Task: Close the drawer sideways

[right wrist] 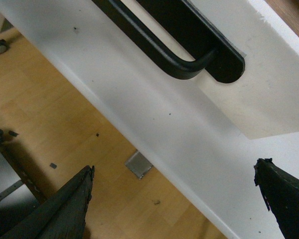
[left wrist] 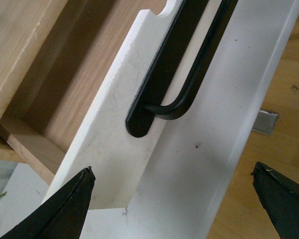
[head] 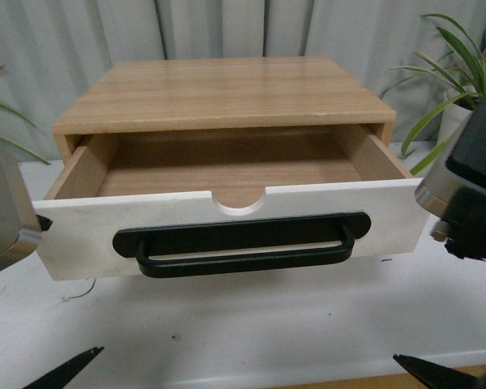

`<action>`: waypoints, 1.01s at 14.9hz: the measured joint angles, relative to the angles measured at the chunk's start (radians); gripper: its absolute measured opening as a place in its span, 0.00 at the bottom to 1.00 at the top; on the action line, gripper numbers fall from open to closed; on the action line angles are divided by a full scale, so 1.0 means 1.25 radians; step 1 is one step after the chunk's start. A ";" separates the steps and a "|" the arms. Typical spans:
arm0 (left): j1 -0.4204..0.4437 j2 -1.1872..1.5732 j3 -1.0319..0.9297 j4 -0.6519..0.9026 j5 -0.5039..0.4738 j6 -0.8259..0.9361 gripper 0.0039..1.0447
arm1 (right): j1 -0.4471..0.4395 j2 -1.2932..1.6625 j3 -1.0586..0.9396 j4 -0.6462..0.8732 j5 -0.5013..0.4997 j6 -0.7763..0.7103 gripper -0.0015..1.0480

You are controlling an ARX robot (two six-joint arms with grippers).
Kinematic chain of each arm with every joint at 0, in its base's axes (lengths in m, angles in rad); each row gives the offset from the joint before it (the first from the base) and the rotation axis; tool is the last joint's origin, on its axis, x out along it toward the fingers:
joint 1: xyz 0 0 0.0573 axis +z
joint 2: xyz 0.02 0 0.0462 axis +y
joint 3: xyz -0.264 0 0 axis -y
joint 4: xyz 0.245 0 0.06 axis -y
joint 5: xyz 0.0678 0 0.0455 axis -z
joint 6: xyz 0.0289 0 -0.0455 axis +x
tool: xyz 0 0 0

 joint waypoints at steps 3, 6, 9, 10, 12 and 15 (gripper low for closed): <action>0.005 0.070 0.032 -0.006 -0.016 0.045 0.94 | 0.000 0.076 0.068 -0.002 -0.001 -0.031 0.94; 0.007 0.142 0.056 0.038 -0.042 0.070 0.94 | -0.005 0.146 0.119 0.008 -0.008 -0.045 0.94; 0.008 0.225 0.098 0.082 -0.074 0.076 0.94 | -0.018 0.212 0.171 0.017 -0.016 -0.051 0.94; 0.008 0.245 0.110 0.100 -0.087 0.076 0.94 | -0.023 0.224 0.185 0.026 -0.016 -0.051 0.94; 0.008 0.300 0.157 0.127 -0.117 0.076 0.94 | -0.034 0.260 0.227 0.045 -0.022 -0.051 0.94; 0.009 0.422 0.273 0.148 -0.169 0.078 0.94 | -0.049 0.378 0.327 0.063 -0.027 -0.048 0.94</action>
